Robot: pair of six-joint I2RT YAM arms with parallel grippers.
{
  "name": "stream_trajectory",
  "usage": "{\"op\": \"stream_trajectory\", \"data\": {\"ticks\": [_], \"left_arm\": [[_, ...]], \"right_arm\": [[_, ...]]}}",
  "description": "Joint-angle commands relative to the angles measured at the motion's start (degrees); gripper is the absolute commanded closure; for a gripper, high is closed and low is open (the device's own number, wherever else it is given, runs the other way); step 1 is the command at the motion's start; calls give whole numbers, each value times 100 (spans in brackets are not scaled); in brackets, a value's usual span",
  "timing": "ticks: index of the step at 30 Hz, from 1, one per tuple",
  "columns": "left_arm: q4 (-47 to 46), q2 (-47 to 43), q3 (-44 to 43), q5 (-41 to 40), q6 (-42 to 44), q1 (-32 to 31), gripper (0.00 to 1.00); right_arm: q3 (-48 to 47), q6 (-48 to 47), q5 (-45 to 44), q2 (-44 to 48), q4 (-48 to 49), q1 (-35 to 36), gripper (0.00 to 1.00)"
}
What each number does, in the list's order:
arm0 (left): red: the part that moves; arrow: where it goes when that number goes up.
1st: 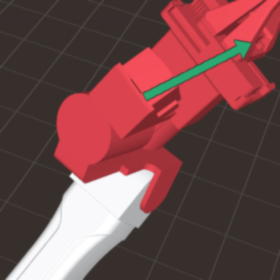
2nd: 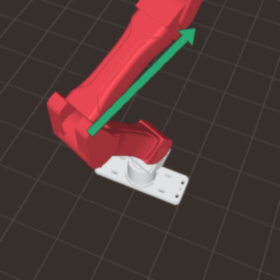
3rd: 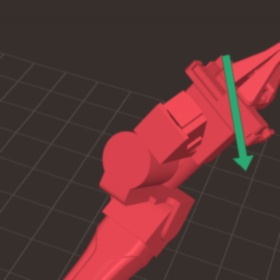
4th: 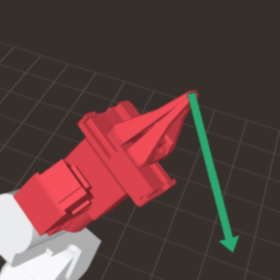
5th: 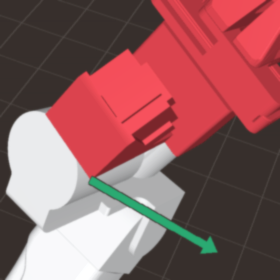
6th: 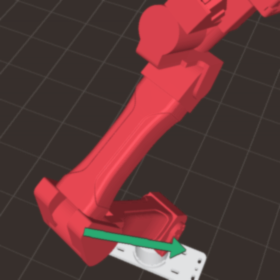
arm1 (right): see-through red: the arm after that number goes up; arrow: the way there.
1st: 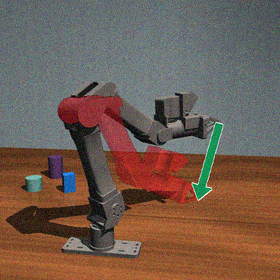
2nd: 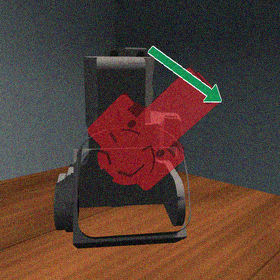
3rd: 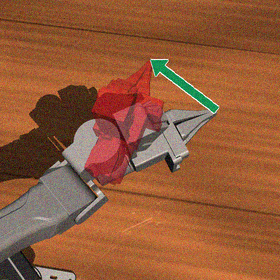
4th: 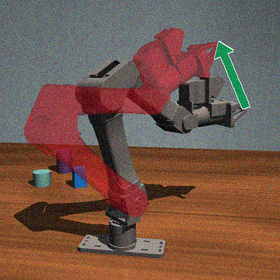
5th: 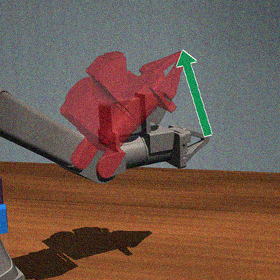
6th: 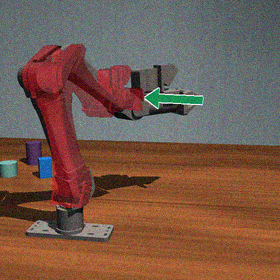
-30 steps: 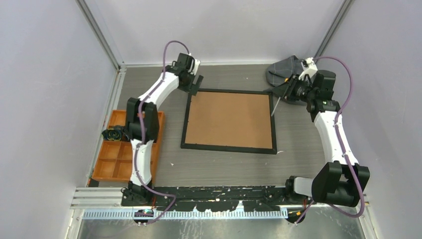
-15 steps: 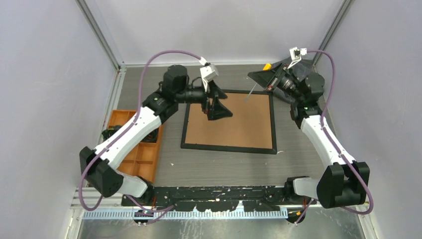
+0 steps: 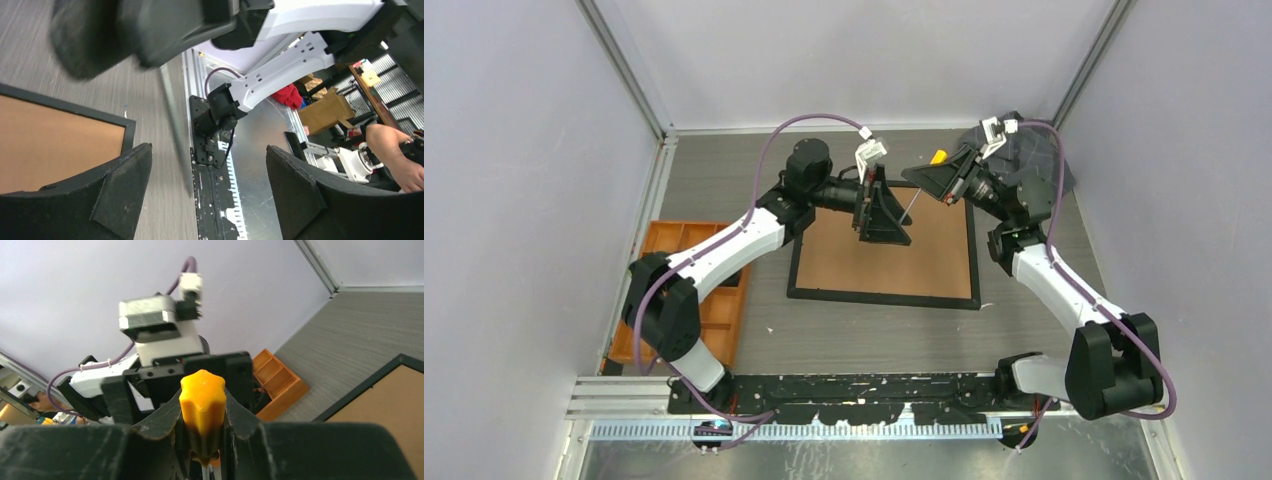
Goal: Take the photo out of the frame
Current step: Adjust the screwdriver.
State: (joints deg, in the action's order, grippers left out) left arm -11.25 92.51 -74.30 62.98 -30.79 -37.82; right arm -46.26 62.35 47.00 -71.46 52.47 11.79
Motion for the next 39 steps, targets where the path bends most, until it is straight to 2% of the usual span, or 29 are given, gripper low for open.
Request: {"op": "stream_trajectory", "data": {"ticks": [1, 5, 7, 9, 11, 12, 13, 15, 17, 18, 21, 25, 29, 35, 39], "left_arm": [[-1324, 81, -114, 473, -901, -44, 18], [-1299, 182, -69, 496, -820, -81, 35], [-865, 204, -109, 441, -539, -95, 45], [-219, 189, -223, 292, -33, -102, 65], [449, 191, -364, 61, 552, -103, 95], [767, 187, -438, -64, 763, -107, 99], [980, 176, -482, -137, 971, -103, 100], [1816, 107, -652, -314, 1645, -95, 100], [3214, -23, -957, -513, 2778, -94, 100], [3572, -102, -1082, -685, 3422, -89, 100], [4896, -342, -1228, -962, 4784, -51, 100], [6214, -488, -1312, -916, 5900, -24, 100], [6621, -476, -1294, -811, 6284, -20, 100], [7672, 82, -1916, -1117, 6862, -26, 100], [7638, 187, -1945, -1410, 6824, -36, 100]], "right_arm": [[114, -137, -141, 135, 367, 55, 99], [174, -319, -174, 187, 351, 61, 99], [208, -435, -188, 238, 264, 56, 99], [214, -506, -181, 275, 162, 58, 99], [214, -569, -161, 303, 87, 54, 99], [194, -617, -134, 331, 12, 60, 99], [167, -726, -91, 370, -161, 60, 96], [-109, -1231, 231, 493, -981, 52, 69], [-582, -2463, 414, 735, -3103, 55, 42], [-827, -3177, 470, 802, -4048, 58, 31], [-1312, -4477, 632, 1012, -6014, 53, 17], [-1637, -5376, 1011, 1006, -7461, 66, 15], [-1510, -5553, 1448, 853, -7734, 133, 15], [-1675, -6093, 1502, 591, -8295, 522, 16], [-1737, -6184, 1528, 377, -8490, 768, 19]]}}
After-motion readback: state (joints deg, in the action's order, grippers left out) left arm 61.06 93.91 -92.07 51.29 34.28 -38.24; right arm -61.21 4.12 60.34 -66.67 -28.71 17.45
